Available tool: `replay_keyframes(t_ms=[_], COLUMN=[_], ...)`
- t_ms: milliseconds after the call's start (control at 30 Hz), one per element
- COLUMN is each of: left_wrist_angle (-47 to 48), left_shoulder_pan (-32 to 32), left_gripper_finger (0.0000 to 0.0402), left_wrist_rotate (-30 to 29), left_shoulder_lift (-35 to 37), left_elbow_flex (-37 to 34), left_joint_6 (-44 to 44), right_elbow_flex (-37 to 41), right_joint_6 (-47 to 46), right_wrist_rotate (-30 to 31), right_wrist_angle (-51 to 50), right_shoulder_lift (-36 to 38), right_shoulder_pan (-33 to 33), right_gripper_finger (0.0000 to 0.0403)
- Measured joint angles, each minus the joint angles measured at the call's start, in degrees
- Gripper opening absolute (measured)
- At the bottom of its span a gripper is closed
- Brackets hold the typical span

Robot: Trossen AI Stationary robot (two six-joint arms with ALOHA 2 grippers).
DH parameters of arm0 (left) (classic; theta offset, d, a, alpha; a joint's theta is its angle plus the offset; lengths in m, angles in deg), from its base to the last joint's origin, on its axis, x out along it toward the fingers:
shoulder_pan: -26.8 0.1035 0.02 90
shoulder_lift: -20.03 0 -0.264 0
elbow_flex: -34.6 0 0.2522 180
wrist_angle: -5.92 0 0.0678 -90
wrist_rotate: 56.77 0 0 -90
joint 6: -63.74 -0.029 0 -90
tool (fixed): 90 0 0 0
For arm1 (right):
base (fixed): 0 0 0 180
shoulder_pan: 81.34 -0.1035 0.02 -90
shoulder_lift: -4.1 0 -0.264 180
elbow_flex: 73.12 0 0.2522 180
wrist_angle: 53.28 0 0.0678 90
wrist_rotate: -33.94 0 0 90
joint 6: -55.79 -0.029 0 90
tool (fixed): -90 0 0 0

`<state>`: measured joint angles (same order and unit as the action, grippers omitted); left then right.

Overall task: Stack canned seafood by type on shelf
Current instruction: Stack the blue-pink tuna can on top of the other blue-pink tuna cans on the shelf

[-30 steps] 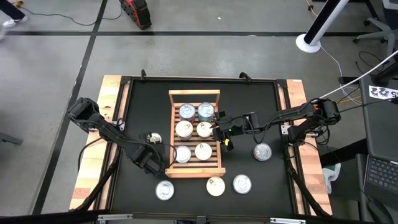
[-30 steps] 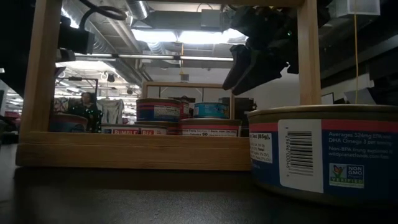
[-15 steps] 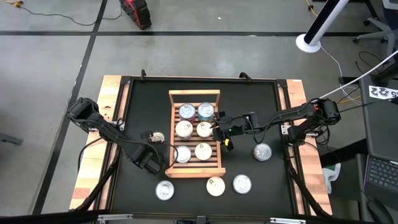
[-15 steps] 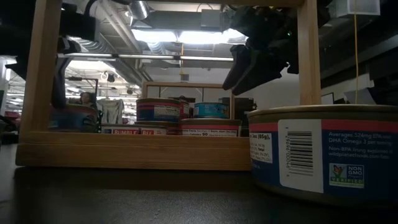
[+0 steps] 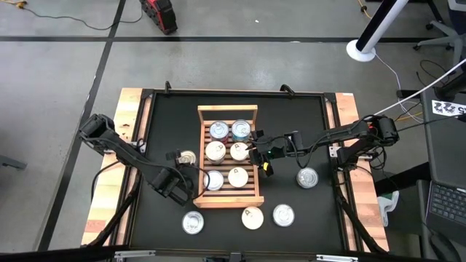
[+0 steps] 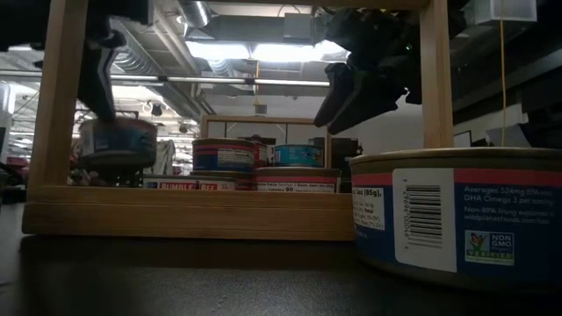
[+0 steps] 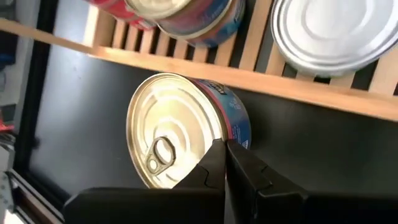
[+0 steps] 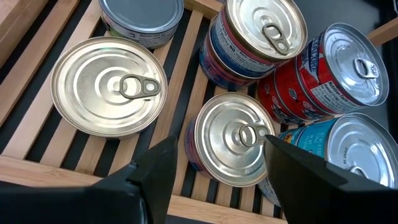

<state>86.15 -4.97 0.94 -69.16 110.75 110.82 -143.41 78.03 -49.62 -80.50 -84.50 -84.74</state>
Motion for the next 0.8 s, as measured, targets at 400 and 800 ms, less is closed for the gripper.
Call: replay_keyframes(t_ms=[400, 800], left_wrist_angle=[2.06, -6.20], left_shoulder_pan=[2.86, 10.77], left_gripper_finger=[0.0000, 0.0000], left_wrist_rotate=[-3.07, -3.16], left_shoulder_lift=[0.00, 0.00], left_elbow_flex=[6.90, 10.08], left_joint_6=[-8.57, -26.33], right_elbow_flex=[0.00, 0.00], right_joint_6=[0.00, 0.01], right_wrist_rotate=[0.00, -0.02], right_wrist_angle=[0.01, 0.00], right_shoulder_lift=[0.00, 0.00], right_shoulder_pan=[0.00, 0.00], right_gripper_finger=[0.0237, 0.0237])
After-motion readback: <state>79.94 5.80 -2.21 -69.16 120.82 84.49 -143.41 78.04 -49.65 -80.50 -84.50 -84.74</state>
